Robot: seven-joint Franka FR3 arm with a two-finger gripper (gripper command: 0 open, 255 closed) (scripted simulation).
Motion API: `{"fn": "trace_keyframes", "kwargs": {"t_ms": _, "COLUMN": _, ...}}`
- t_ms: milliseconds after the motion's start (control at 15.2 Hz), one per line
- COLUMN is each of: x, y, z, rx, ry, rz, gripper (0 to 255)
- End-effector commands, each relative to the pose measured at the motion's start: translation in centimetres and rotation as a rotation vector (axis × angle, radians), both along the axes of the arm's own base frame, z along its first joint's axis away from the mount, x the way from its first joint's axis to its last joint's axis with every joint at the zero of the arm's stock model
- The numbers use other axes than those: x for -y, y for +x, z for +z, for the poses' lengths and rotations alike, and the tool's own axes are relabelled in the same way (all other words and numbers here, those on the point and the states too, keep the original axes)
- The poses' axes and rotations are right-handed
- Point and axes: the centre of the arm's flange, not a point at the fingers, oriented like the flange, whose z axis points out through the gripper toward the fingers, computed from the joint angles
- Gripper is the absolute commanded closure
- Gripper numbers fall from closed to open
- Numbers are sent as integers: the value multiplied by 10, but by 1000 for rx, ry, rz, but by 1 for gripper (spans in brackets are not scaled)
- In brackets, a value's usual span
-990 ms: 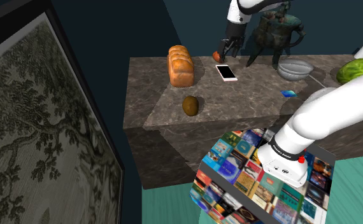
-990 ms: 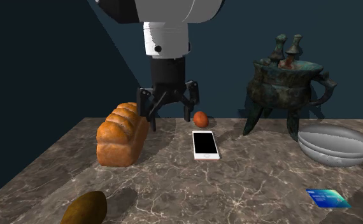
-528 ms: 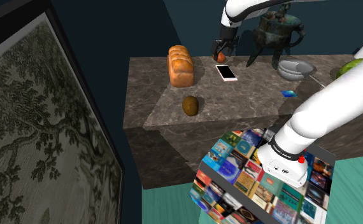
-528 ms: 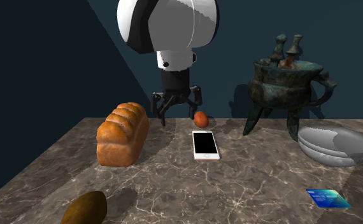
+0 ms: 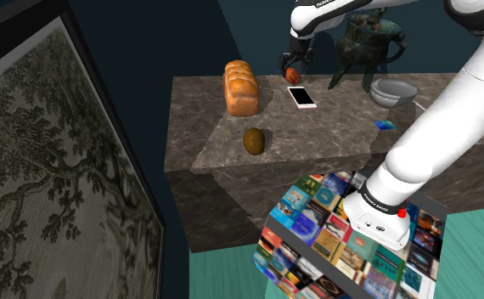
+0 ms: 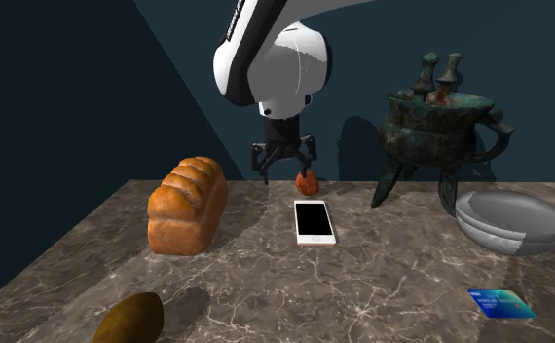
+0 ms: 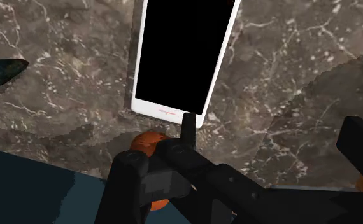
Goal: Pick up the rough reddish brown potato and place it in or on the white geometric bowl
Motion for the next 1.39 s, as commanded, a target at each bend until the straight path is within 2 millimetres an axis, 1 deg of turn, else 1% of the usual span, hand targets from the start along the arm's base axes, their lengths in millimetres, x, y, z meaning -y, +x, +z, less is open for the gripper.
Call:
{"fn": "trace_keyframes", "kwargs": {"t_ms": 0, "x": 22, "y": 9, "z": -7, "rx": 9, "ry": -16, "rz": -40, "gripper": 0}}
{"fn": "trace_keyframes", "kwargs": {"t_ms": 528, "x": 108, "y": 44, "z": -35, "rx": 45, "ry": -74, "rz": -199, "gripper": 0}}
{"fn": "trace_keyframes", "kwargs": {"t_ms": 594, "x": 110, "y": 44, "z": -36, "rx": 46, "ry": -75, "rz": -203, "gripper": 0}}
{"fn": "trace_keyframes", "kwargs": {"t_ms": 990, "x": 116, "y": 45, "z": -67, "rx": 46, "ry": -75, "rz": -203, "gripper": 0}}
{"fn": "trace_keyframes", "kwargs": {"t_ms": 1056, "x": 118, "y": 45, "z": -75, "rx": 46, "ry": -75, "rz": -203, "gripper": 0}}
{"fn": "trace_keyframes", "kwargs": {"t_ms": 1320, "x": 118, "y": 45, "z": -75, "rx": 46, "ry": -75, "rz": -203, "gripper": 0}}
